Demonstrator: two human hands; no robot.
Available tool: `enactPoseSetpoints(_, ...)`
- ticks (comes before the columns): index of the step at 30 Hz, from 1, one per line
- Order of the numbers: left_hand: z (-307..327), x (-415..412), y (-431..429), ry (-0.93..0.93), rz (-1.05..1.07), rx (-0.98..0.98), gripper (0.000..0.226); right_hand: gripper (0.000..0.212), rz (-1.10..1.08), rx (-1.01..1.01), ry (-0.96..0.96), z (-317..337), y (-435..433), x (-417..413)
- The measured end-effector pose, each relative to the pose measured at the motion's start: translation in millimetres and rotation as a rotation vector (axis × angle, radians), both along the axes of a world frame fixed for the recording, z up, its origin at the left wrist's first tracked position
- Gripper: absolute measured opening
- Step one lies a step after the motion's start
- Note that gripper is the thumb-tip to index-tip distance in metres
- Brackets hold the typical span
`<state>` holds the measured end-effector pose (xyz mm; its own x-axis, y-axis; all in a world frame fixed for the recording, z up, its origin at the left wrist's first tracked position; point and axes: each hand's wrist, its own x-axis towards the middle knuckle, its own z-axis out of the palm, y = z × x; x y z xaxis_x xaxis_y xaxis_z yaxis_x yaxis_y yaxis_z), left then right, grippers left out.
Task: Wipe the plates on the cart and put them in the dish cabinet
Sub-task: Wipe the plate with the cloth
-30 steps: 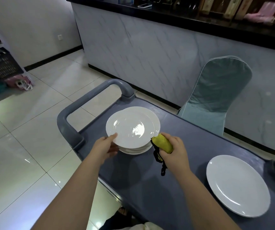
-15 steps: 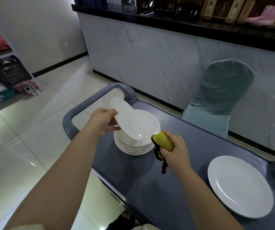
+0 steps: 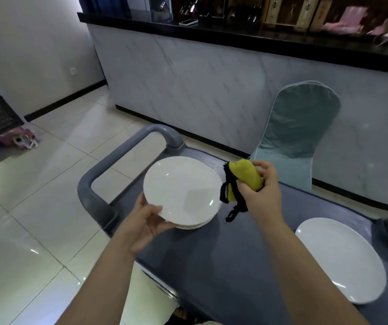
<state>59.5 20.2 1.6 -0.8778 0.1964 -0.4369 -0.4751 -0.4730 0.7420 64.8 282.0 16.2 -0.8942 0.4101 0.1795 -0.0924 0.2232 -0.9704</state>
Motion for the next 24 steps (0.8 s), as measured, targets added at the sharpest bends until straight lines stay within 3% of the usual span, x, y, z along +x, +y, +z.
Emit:
enactPoseSetpoints(6,-9,-3,44,0.04,-0.151,0.028,0.061,0.05,0.192,0.452,-0.075,-20,-37,-33)
enactPoseSetpoints(10,-13,-27,43,0.064,-0.235,0.02,0.063,0.062,0.411,0.605,-0.024,-46,-34,13)
enactPoseSetpoints(12,-19,-33,44,0.046,-0.269,0.027,0.066,0.066,0.338,0.692,0.004,-62,-3,35)
enactPoseSetpoints(17,-25,-40,68,0.046,-0.466,0.03,0.067,0.061,-0.189,0.629,-0.022,-46,24,-8)
enactPoseSetpoints(20,-22,-50,80,0.056,-0.553,0.069,0.064,0.065,-0.101,0.597,-0.026,-32,-12,-29)
enactPoseSetpoints(24,-31,-72,77,0.039,-0.621,0.059,0.065,0.07,0.108,0.635,-0.044,-64,-23,38)
